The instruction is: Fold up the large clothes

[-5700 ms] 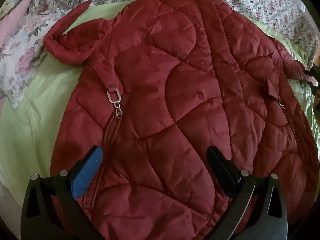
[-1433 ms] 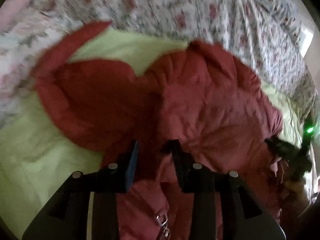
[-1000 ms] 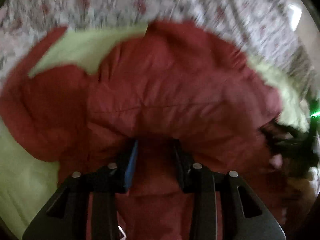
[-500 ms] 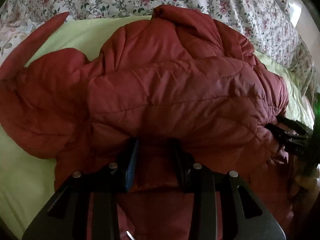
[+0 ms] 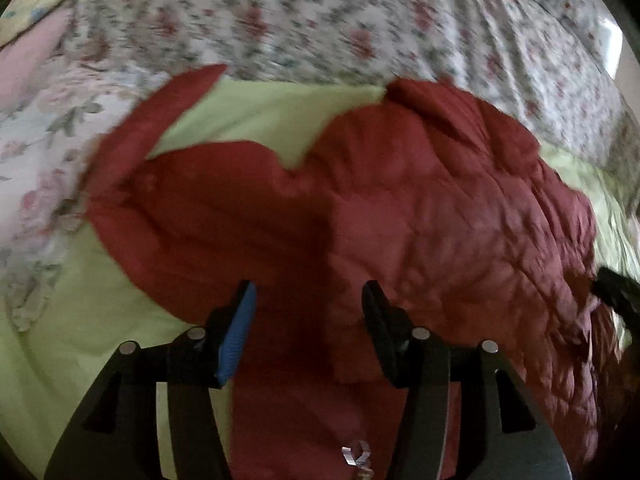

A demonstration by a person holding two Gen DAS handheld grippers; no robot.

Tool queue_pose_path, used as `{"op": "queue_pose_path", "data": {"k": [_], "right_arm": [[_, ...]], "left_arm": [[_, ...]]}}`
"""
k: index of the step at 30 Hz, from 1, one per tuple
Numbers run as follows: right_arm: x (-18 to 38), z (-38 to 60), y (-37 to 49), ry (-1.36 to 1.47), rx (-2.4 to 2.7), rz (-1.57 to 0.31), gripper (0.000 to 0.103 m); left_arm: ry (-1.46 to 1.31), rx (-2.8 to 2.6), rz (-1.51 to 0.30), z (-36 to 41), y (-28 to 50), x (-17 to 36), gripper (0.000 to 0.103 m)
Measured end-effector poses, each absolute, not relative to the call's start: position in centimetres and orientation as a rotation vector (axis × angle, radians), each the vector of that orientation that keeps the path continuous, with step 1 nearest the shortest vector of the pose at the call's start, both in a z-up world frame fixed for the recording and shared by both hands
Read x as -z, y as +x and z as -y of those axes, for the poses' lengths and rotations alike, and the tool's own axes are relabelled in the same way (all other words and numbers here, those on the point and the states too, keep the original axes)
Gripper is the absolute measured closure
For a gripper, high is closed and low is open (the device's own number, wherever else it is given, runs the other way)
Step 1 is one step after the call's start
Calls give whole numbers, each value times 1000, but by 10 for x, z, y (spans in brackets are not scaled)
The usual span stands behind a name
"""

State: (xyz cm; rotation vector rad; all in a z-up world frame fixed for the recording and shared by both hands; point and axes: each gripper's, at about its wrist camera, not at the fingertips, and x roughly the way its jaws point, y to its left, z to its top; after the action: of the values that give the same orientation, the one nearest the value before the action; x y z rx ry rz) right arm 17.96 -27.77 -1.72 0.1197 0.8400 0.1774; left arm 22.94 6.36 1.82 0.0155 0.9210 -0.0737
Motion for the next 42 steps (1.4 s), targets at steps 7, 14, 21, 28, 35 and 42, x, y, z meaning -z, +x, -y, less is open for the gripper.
{"op": "queue_pose_path", "data": {"k": [7, 14, 21, 28, 35, 42], "right_arm": [[-3, 260, 143, 115, -257, -804, 17], [-16, 263, 117, 175, -284, -774, 17], [-24, 262, 99, 201, -298, -770, 17], [-30, 274, 91, 213, -263, -757, 17], [-32, 284, 88, 263, -255, -734, 17], [-28, 275, 85, 256, -273, -751, 17]], "left_arm": [[38, -65, -866, -101, 248, -33, 26], [106, -242, -846, -136, 306, -37, 25], [132, -380, -932, -158, 375, -10, 33], [33, -320, -934, -174, 376, -10, 93], [-117, -118, -812, -159, 322, -48, 94], [-138, 26, -734, -113, 274, -75, 94]]}}
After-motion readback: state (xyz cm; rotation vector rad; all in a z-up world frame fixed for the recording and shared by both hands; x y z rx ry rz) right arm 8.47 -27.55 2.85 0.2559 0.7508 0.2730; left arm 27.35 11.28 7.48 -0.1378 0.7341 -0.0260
